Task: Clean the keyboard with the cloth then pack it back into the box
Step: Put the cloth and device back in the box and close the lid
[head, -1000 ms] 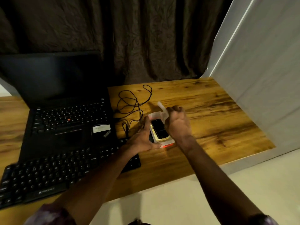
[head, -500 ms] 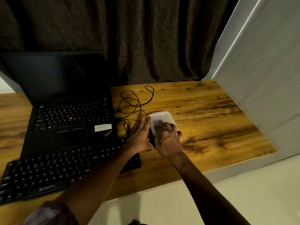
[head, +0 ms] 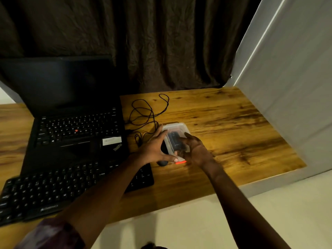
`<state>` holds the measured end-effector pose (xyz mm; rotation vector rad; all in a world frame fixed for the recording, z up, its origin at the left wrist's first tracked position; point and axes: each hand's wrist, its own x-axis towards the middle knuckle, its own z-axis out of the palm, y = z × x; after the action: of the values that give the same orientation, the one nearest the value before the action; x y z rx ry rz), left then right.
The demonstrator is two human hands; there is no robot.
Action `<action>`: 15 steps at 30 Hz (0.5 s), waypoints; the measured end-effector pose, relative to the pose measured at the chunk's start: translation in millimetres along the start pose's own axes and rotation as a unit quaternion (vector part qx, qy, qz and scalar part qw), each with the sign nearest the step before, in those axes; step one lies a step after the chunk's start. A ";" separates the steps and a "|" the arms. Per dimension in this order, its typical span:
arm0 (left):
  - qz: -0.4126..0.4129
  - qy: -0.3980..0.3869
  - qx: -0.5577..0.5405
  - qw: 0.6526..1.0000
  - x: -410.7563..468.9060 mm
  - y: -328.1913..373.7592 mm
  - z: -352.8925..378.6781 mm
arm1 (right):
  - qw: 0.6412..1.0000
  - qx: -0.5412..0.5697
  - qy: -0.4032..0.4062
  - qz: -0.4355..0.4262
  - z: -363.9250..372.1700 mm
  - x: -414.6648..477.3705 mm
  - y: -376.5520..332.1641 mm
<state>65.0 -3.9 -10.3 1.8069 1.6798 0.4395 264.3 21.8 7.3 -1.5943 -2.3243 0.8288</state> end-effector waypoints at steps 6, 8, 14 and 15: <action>0.016 -0.016 0.023 0.999 2.6 -8.8 -0.2 | 0.999 0.032 -0.017 0.001 8.9 4.1 10.9; 0.013 -0.016 0.019 1.000 4.5 -8.7 2.0 | 0.999 0.034 -0.027 -0.005 10.7 4.7 17.0; -0.009 0.004 0.022 1.000 4.1 0.7 3.7 | 0.998 0.040 -0.033 -0.017 13.7 3.9 23.4; -0.018 0.003 0.034 0.999 4.9 5.0 2.0 | 0.998 0.041 -0.034 -0.016 12.9 4.0 23.3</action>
<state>70.8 0.5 -9.4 1.8236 1.7477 0.3769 275.2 27.2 -16.7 -1.5136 -2.3234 0.9734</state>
